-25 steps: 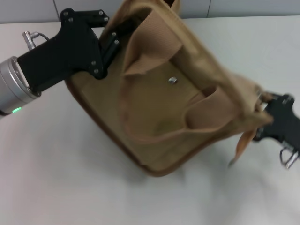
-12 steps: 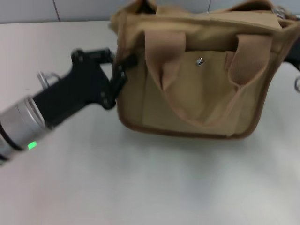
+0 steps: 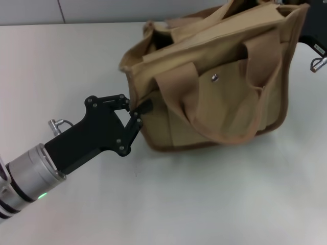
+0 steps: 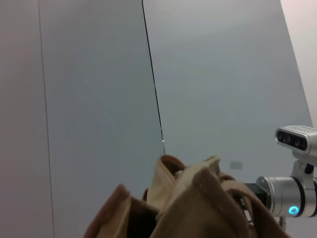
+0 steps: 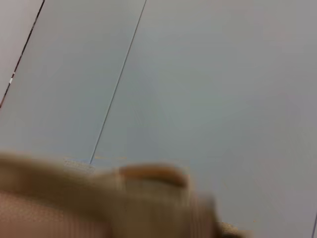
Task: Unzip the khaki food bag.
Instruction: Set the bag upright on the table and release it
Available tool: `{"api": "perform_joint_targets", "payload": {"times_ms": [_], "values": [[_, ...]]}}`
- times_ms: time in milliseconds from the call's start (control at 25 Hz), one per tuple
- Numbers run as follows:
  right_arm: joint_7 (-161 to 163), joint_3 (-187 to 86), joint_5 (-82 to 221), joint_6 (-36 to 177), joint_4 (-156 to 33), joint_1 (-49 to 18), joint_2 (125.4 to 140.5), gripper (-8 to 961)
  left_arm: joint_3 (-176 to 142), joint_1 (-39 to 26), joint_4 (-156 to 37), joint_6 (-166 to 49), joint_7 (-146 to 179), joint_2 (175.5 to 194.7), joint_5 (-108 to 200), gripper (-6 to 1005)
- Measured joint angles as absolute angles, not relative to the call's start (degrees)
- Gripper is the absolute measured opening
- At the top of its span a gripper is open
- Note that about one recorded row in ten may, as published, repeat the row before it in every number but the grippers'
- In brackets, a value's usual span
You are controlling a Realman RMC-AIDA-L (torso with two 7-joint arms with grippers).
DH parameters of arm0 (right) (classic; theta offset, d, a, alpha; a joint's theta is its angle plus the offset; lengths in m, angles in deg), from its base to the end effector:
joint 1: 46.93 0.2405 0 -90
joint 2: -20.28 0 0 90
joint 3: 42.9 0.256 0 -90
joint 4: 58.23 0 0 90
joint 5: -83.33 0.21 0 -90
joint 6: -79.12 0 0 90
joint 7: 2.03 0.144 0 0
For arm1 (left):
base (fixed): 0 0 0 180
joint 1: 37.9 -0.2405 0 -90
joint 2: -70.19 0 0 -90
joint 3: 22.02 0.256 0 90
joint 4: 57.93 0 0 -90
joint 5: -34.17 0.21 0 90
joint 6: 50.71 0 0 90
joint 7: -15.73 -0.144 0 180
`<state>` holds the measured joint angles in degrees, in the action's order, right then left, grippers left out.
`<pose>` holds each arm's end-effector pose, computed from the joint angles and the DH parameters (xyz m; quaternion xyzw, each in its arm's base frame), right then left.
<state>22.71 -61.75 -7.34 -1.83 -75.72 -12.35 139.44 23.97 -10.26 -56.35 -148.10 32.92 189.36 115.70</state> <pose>0.2626 0.3713 0.0238 -0.8135 0.0005 0.3328 0.4770 -0.2566 0.2579 -0.0570 -0.8555 -0.0186 -0.4283 0.2902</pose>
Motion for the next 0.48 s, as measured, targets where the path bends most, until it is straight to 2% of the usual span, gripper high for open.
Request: {"api": "perform_joint_targets", "payload": {"times_ms": [120,240,480], "values": [[23.3,-61.8,-7.2,-1.7,-75.3,-12.6,139.64,94,23.8,-10.6,-56.3,-148.1,33.2,189.36,115.5,80],[23.3,-61.7,-7.0,-1.6,-75.2,-13.2,139.69,151,23.7,-10.7,-56.4,-147.6,34.4,189.36,115.4,80],[23.3,-61.4,-0.1,-6.6,-75.4,-17.3,139.71,266,21.0,-12.7,-57.8,-150.9,34.6,189.05,115.3,266]]}}
